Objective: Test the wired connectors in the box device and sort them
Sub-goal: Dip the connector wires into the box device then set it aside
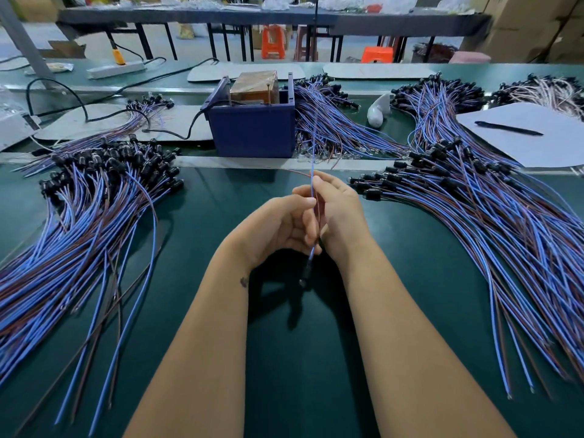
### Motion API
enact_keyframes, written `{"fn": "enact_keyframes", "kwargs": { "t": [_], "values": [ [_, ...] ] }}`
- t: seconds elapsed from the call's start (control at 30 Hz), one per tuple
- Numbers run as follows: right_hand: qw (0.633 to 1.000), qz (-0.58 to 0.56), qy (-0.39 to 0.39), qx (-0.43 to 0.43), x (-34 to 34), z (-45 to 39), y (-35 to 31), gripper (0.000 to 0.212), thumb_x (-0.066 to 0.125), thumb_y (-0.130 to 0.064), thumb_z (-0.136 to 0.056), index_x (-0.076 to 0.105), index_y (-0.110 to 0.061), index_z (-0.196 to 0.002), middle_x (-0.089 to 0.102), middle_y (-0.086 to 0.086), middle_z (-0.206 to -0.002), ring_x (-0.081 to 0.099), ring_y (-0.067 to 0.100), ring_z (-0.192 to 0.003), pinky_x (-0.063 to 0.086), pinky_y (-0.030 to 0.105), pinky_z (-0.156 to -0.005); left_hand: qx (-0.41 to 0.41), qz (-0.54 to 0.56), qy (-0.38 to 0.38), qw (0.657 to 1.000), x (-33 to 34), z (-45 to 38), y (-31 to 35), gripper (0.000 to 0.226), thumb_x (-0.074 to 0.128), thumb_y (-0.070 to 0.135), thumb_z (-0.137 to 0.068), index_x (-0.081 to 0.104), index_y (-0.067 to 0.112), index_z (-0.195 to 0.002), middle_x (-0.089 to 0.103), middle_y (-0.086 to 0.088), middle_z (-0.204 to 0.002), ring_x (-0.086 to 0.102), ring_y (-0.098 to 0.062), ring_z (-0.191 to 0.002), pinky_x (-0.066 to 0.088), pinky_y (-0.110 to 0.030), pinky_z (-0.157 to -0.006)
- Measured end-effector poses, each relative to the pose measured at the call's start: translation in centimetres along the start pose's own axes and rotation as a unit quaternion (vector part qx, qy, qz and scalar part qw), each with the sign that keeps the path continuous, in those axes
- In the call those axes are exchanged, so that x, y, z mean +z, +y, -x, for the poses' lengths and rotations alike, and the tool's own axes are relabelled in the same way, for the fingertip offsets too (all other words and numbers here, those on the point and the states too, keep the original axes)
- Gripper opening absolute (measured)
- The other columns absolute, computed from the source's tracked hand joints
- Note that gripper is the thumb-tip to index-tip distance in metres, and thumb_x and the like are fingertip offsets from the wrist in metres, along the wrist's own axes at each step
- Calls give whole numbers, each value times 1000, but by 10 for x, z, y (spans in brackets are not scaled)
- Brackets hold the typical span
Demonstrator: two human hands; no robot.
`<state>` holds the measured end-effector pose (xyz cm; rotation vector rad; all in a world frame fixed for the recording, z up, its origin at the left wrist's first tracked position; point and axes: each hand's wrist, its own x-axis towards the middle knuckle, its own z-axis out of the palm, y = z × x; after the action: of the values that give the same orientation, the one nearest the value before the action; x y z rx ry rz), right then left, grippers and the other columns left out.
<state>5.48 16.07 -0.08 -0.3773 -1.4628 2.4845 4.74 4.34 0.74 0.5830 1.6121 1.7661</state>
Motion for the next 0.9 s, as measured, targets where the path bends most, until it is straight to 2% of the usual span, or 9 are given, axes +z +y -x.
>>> {"fn": "enact_keyframes", "kwargs": {
  "t": [0.07, 0.17, 0.27, 0.37, 0.47, 0.57, 0.67, 0.8, 0.9],
  "values": [
    [1000, 7, -3, -2, -3, -1, 0, 10, 48, -14, -102, 55, -9, -96, 68, 3, -64, 53, 10, -36, 41, 17, -39, -6, -17, 10, 1000, -2, 0, -1, 47, 45, 30, -89, 63, 15, -48, 59, -8, -60, 66, -25, -69, 57, -30, -72],
    [999, 26, -16, -15, -4, -3, 2, 10, 49, -11, -101, 58, -11, -95, 68, 1, -64, 58, 12, -49, 46, 24, -53, 21, -22, 143, 989, -5, -5, -2, 38, 53, 29, -82, 55, 14, -47, 56, -8, -60, 68, -30, -75, 57, -38, -81],
    [996, 72, -45, -34, -3, -3, 4, 9, 51, -9, -100, 59, -12, -98, 70, 0, -67, 65, 13, -61, 49, 26, -70, 56, -9, 284, 957, -14, -12, -6, 36, 53, 22, -94, 55, 16, -59, 62, -4, -64, 71, -20, -71, 57, -33, -70],
    [984, 158, -76, -46, -1, 0, 7, 7, 54, -10, -98, 61, -11, -97, 72, -1, -69, 67, 11, -63, 49, 22, -71, 79, -1, 358, 931, -20, -17, -10, 21, 56, 22, -97, 64, 14, -79, 67, -2, -78, 68, -16, -76, 59, -27, -65],
    [975, 195, -87, -58, 3, 2, 10, 11, 56, -4, -96, 62, -11, -90, 70, 3, -67, 66, 10, -60, 49, 16, -64, 87, 14, 361, 928, -22, -19, -12, 17, 56, 20, -97, 68, 11, -90, 68, -6, -86, 66, -18, -79, 61, -35, -72],
    [970, 214, -92, -73, 5, 3, 12, 16, 57, 2, -93, 62, -11, -84, 68, 7, -71, 64, 11, -61, 51, 17, -63, 109, 27, 352, 929, -18, -18, -12, 14, 58, 15, -97, 69, 13, -89, 69, 2, -72, 67, -12, -67, 61, -31, -66],
    [957, 258, -106, -76, 6, 5, 13, 14, 62, 4, -89, 63, -10, -85, 69, 15, -82, 64, 18, -71, 54, 21, -67, 108, 26, 355, 928, -17, -16, -11, 8, 61, 10, -95, 68, 13, -95, 70, 0, -74, 67, -8, -61, 57, -24, -58],
    [949, 283, -117, -74, 6, 7, 12, 14, 67, 5, -86, 63, -8, -87, 67, 13, -83, 60, 10, -65, 50, 15, -65, 110, 50, 351, 928, -19, -13, -9, 10, 60, 4, -94, 66, 12, -97, 74, -1, -80, 69, -13, -66, 57, -25, -59],
    [949, 287, -107, -73, 7, 7, 13, 11, 68, 1, -86, 63, -9, -89, 68, 14, -85, 60, 14, -70, 51, 24, -72, 124, 91, 345, 926, -20, -12, -8, 13, 58, 0, -95, 65, 9, -99, 74, -2, -81, 69, -13, -70, 56, -22, -60]
  ]
}}
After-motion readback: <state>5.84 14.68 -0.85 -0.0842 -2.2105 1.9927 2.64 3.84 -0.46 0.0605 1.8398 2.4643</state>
